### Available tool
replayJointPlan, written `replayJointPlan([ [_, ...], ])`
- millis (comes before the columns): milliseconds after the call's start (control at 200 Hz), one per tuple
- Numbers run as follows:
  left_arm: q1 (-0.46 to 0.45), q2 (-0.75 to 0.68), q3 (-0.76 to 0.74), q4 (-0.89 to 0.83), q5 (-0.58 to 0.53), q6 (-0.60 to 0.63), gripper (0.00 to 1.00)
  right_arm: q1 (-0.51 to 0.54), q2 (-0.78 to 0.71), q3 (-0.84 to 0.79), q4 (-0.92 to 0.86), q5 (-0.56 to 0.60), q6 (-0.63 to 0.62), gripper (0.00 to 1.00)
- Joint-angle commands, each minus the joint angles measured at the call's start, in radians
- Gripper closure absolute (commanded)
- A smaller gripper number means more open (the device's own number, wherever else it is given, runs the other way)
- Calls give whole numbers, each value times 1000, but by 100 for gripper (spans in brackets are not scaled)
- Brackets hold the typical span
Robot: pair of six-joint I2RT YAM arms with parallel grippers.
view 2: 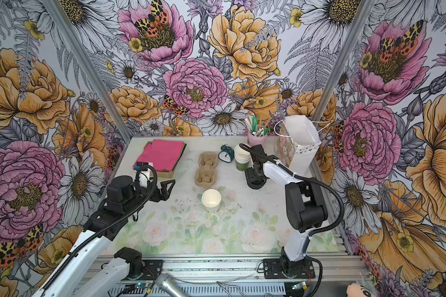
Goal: Pack the takeout coffee
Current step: 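Move right gripper to the black cup lid and grasp it, then lift the black lid with right gripper and carry it over the white cup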
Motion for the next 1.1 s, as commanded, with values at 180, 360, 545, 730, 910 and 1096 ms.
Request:
replayJointPlan([
  [180, 8, -13, -9, 14, 20, 0, 1, -13, 10, 17, -3, -14, 3, 27],
  [360, 7, -14, -9, 14, 21, -1, 1, -14, -25, 16, -5, -9, 9, 30],
  [545, 7, -16, -10, 13, 20, 0, 1, -14, -89, 12, -6, -4, 18, 30],
  [730, 8, -17, -10, 13, 22, -2, 1, -14, -131, 14, -16, -6, 24, 30],
  [910, 7, -17, -10, 13, 22, -2, 1, -12, -192, 17, -30, -34, 34, 31],
  [1096, 7, -20, -9, 12, 21, -2, 1, 21, -303, 22, -41, -105, 60, 31],
])
